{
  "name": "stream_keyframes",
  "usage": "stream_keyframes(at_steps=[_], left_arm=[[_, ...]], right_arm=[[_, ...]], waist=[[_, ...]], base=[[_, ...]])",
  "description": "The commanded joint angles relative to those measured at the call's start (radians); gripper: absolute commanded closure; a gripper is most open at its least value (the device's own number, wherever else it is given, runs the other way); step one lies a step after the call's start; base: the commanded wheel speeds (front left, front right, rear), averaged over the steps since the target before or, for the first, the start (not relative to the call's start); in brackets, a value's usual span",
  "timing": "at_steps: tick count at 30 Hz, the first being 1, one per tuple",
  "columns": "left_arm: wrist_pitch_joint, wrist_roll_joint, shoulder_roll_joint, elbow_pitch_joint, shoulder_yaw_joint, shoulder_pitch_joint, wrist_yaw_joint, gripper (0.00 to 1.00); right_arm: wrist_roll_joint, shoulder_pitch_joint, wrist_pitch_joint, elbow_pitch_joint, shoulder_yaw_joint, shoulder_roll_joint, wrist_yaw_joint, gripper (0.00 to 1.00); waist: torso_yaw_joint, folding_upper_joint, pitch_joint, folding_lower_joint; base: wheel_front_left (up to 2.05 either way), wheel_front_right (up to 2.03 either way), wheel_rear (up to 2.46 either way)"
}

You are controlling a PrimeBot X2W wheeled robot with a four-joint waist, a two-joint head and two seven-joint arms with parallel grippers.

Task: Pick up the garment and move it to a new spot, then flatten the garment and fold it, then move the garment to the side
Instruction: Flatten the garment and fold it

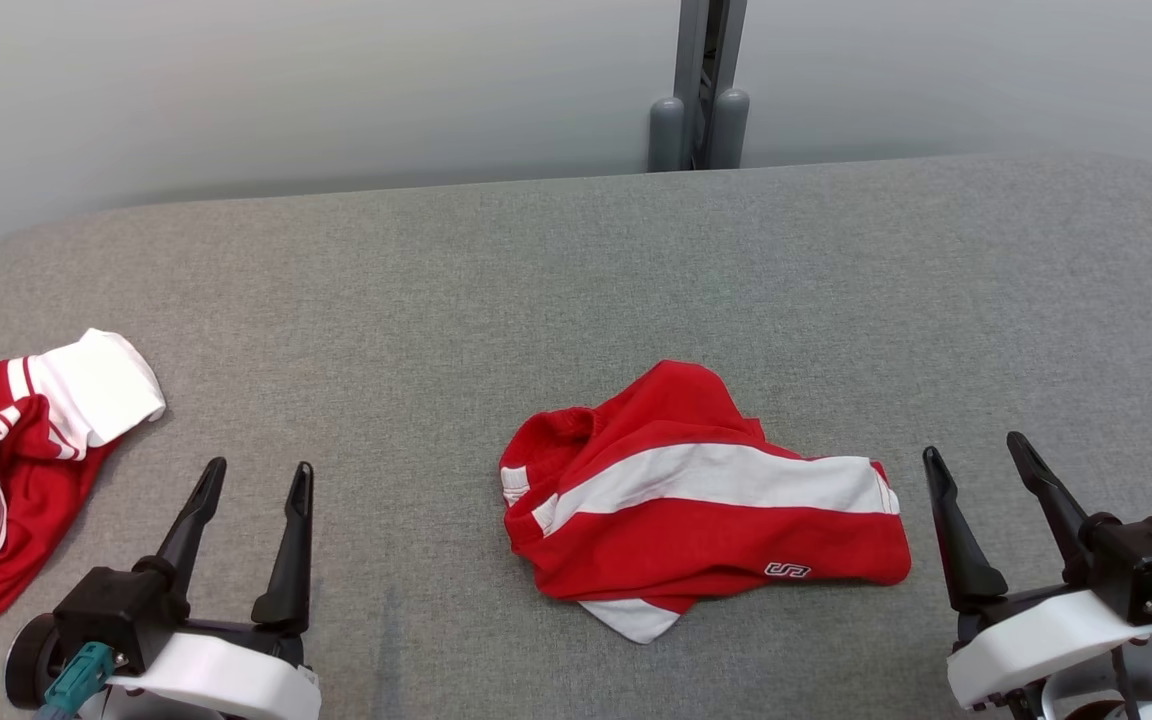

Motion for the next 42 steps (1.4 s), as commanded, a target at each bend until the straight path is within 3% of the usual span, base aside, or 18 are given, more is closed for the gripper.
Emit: stream_keyframes(at_steps=[1, 17, 23, 33, 42], left_arm=[[-0.003, 0.001, 0.005, -0.003, 0.003, 0.003, 0.002, 0.00], [0.021, 0.011, 0.009, -0.022, -0.018, -0.041, -0.009, 0.00], [0.099, 0.025, 0.002, -0.024, -0.078, -0.171, -0.096, 0.00], [0.287, -0.033, -0.100, 0.146, -0.240, -0.319, -0.272, 0.00], [0.318, -0.061, -0.117, 0.239, -0.275, -0.310, -0.315, 0.00]], right_arm=[[0.002, 0.004, -0.006, 0.001, 0.000, -0.004, -0.001, 0.00], [0.020, -0.009, -0.007, 0.005, 0.002, -0.004, -0.001, 0.00], [0.014, -0.029, -0.003, 0.004, 0.013, -0.004, -0.001, 0.00], [0.036, -0.060, -0.026, 0.032, 0.050, -0.005, -0.001, 0.00], [0.050, -0.069, -0.049, 0.055, 0.046, -0.004, -0.001, 0.00]], waist=[[0.001, 0.0000, -0.001, 0.0000], [0.008, 0.0000, 0.008, 0.0000], [0.002, 0.0000, 0.041, 0.0000], [-0.052, 0.0000, 0.091, 0.0000], [-0.077, 0.0000, 0.122, 0.0000]], base=[[0.00, 0.00, 0.00], [0.00, 0.00, 0.00], [0.00, 0.00, 0.00], [0.00, 0.00, 0.00], [0.00, 0.00, 0.00]])
